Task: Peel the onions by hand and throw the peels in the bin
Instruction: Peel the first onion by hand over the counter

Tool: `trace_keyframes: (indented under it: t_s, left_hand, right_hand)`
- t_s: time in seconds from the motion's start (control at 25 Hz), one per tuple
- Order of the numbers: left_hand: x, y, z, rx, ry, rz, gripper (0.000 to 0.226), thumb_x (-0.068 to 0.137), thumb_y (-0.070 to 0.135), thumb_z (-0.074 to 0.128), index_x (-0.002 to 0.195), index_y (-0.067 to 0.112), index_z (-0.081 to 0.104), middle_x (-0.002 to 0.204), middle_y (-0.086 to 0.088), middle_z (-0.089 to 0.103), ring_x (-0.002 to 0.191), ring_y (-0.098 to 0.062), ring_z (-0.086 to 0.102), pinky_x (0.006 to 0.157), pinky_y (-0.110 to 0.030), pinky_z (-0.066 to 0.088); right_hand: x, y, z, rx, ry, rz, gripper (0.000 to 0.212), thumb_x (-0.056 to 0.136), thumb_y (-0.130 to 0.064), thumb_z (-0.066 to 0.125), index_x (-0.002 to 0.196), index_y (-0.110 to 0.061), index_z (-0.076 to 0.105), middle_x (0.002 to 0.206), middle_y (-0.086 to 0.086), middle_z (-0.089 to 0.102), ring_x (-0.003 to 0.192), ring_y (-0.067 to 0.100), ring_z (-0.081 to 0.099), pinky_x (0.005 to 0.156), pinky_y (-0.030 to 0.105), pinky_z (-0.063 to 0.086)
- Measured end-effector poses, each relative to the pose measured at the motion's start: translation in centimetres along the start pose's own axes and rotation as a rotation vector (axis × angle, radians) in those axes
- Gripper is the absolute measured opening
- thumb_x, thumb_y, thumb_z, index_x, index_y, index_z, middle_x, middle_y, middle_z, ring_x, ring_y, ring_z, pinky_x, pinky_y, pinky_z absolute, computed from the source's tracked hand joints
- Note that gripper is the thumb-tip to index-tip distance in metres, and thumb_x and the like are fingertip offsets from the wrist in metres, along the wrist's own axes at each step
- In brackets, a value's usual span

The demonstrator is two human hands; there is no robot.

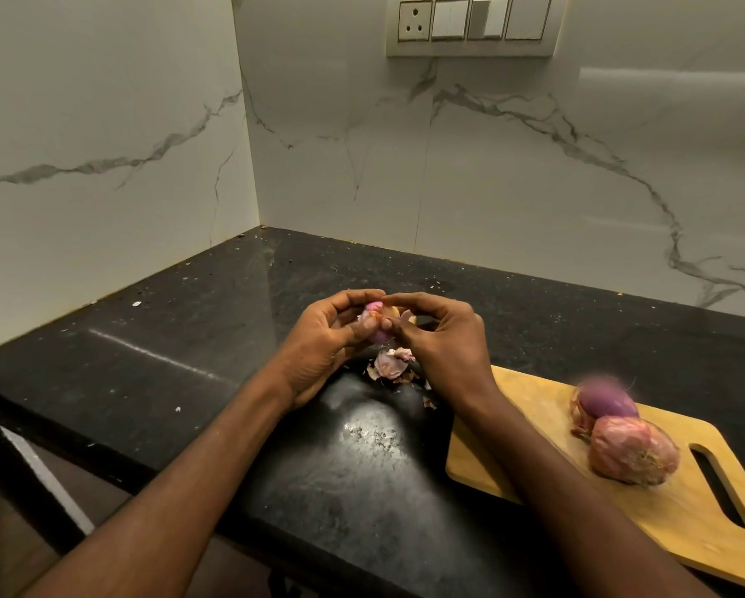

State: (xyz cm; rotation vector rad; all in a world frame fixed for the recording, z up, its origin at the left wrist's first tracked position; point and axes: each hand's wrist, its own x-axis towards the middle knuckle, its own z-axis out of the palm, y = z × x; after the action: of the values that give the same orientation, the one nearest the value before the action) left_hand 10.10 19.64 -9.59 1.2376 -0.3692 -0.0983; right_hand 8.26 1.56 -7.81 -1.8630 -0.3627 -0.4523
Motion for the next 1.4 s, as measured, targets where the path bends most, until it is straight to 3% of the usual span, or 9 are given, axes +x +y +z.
trace_keyframes:
  t_s: [0.16,0.32,0.52,0.64,0.76,0.88,1.04,1.24,1.4]
  left_hand:
    - [0.0,0.0,0.1,0.106,0.018,0.038,0.055,0.078,0.001,0.079,0.130,0.004,0.062,0.123,-0.016,0.072,0.113,-0.033,0.071,0.090,-0.042,0.063]
    - [0.1,-0.1,-0.2,0.069,0.012,-0.003,0.049,0.084,0.004,0.073,0.132,0.005,0.062,0.132,-0.019,0.066,0.120,-0.035,0.067,0.095,-0.043,0.061]
    - [0.1,-0.1,-0.1,0.144,0.098,0.032,0.057,0.075,0.023,0.088,0.127,0.012,0.067,0.129,-0.021,0.066,0.115,-0.037,0.069,0.089,-0.044,0.062]
    - [0.2,-0.2,0.0,0.117,0.100,0.032,0.050,0.082,0.012,0.079,0.130,0.006,0.064,0.127,-0.021,0.068,0.109,-0.031,0.072,0.085,-0.035,0.063]
    - [0.3,-0.2,0.0,0.039,0.057,-0.010,0.044,0.092,0.008,0.069,0.134,0.000,0.059,0.131,-0.022,0.067,0.118,-0.034,0.069,0.096,-0.040,0.060]
    - [0.2,-0.2,0.0,0.121,0.083,0.024,0.057,0.080,0.030,0.085,0.127,0.006,0.066,0.128,-0.020,0.069,0.119,-0.035,0.068,0.099,-0.043,0.059]
    - [0.2,-0.1,0.2,0.077,0.022,-0.014,0.041,0.090,0.014,0.066,0.129,-0.001,0.063,0.127,-0.021,0.069,0.113,-0.031,0.070,0.092,-0.036,0.062]
    - [0.6,-0.1,-0.4,-0.068,0.012,-0.058,0.039,0.099,0.003,0.053,0.137,-0.004,0.057,0.136,-0.028,0.062,0.118,-0.037,0.068,0.097,-0.039,0.059]
    - [0.7,-0.5,-0.7,0.000,0.026,-0.029,0.040,0.095,-0.010,0.058,0.134,0.000,0.062,0.139,-0.026,0.059,0.127,-0.041,0.062,0.103,-0.048,0.054]
  right_hand:
    - [0.2,0.1,0.2,0.017,0.104,0.028,0.012,0.092,-0.012,0.078,0.099,-0.020,0.081,0.090,-0.009,0.078,0.087,0.007,0.075,0.076,0.034,0.065]
    - [0.6,0.2,0.0,0.016,0.183,0.092,0.008,0.097,-0.010,0.071,0.099,-0.018,0.073,0.090,-0.004,0.074,0.080,0.014,0.075,0.067,0.036,0.065]
    - [0.5,0.1,0.3,0.083,0.130,0.108,0.004,0.092,-0.018,0.078,0.095,-0.015,0.076,0.089,0.001,0.077,0.081,0.016,0.076,0.073,0.044,0.065]
    - [0.7,0.1,0.2,0.189,0.138,0.169,0.006,0.088,-0.016,0.082,0.090,-0.013,0.077,0.087,0.004,0.078,0.086,0.024,0.077,0.079,0.050,0.064]
    - [0.6,-0.2,-0.3,0.368,0.163,0.282,0.007,0.085,-0.005,0.081,0.087,-0.002,0.075,0.085,0.013,0.077,0.082,0.032,0.077,0.080,0.054,0.064]
    - [0.3,-0.4,-0.1,0.361,0.124,0.279,0.008,0.084,-0.004,0.081,0.088,-0.002,0.075,0.086,0.014,0.078,0.086,0.034,0.077,0.082,0.052,0.064]
    - [0.3,-1.1,-0.1,0.407,0.063,0.359,0.006,0.084,0.006,0.072,0.084,0.002,0.069,0.085,0.017,0.074,0.078,0.030,0.074,0.076,0.047,0.065]
    - [0.9,-2.1,-1.6,0.865,0.071,0.596,0.012,0.091,0.008,0.058,0.083,-0.001,0.061,0.080,0.015,0.069,0.064,0.018,0.072,0.063,0.026,0.062]
    - [1.0,-1.3,-1.9,0.176,0.051,0.387,0.006,0.096,-0.002,0.060,0.095,-0.005,0.064,0.087,0.011,0.071,0.069,0.018,0.071,0.059,0.027,0.058]
